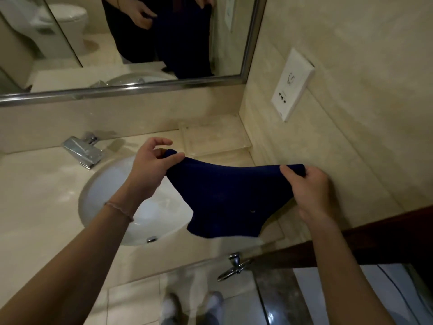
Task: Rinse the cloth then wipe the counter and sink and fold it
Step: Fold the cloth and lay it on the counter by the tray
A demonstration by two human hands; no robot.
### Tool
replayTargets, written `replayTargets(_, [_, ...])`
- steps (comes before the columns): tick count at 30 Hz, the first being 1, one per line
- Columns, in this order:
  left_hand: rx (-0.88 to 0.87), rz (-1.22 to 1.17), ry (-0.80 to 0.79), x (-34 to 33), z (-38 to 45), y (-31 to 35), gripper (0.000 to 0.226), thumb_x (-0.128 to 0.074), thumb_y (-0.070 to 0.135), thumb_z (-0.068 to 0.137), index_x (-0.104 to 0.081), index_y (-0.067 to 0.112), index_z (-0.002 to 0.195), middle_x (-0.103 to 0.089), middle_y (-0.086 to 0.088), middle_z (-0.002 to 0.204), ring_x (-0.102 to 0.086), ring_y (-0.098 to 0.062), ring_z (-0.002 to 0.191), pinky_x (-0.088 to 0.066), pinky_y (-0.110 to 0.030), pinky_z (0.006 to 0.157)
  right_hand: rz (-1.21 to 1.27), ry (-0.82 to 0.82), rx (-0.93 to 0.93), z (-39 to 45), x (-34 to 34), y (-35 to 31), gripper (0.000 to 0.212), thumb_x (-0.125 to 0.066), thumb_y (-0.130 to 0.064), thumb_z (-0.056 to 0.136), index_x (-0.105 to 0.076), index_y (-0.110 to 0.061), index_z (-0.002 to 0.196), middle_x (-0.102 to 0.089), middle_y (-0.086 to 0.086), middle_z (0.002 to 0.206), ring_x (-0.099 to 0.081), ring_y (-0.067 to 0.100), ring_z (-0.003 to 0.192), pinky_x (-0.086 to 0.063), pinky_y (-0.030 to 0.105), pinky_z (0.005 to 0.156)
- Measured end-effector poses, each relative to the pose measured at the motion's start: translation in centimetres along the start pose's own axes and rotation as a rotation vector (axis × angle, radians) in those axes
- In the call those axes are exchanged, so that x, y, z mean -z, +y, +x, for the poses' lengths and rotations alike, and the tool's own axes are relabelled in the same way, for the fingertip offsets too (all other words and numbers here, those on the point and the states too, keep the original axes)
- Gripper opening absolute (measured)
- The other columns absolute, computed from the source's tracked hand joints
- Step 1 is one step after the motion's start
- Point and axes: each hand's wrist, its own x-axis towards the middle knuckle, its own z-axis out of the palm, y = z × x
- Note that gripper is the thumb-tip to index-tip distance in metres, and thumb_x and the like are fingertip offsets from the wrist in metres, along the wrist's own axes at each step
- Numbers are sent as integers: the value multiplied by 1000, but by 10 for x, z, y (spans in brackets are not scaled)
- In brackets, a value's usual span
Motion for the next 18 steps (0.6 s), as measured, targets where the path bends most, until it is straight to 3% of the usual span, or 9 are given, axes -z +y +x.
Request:
replayTargets(2, [-32,51,-21,5,2,9,47,-88,24,69,-64,24,109,-71,-23,103,-65,-32,85,-52,-48,79,-2,19,24,-2,5,-9,22,-79,-21,84,-68,-8,99,-73,4,91,-70,17,83,-50,26,60])
replayTargets(7, [-179,261,-183,16,3,25,42,-82,-6,76,-68,16,110,-72,-12,101,-71,-29,93,-61,-36,83,26,23,98,-4,10,-21,20,-82,-20,81,-70,-10,94,-75,2,88,-71,14,81,-54,26,62])
replayTargets(10, [-296,676,-253,29,5,27,48,-87,0,72,-72,20,113,-72,1,106,-70,-19,97,-58,-34,86,21,-30,106,-3,14,-14,17,-82,-23,80,-70,-16,90,-76,1,89,-73,20,86,-60,39,75])
replayTargets(12, [-367,885,-246,37,9,22,46,-87,5,71,-74,24,111,-69,3,106,-66,-18,97,-55,-35,87,-12,-70,97,-8,16,-6,13,-80,-19,82,-70,-17,91,-76,2,89,-72,21,87,-60,40,78])
replayTargets(18, [-434,1099,-217,47,11,11,23,-80,16,85,-79,18,107,-62,-1,97,-59,-20,90,-38,-21,73,49,-132,-16,-26,15,9,13,-77,-11,84,-71,-13,95,-77,3,89,-73,20,87,-59,35,78])
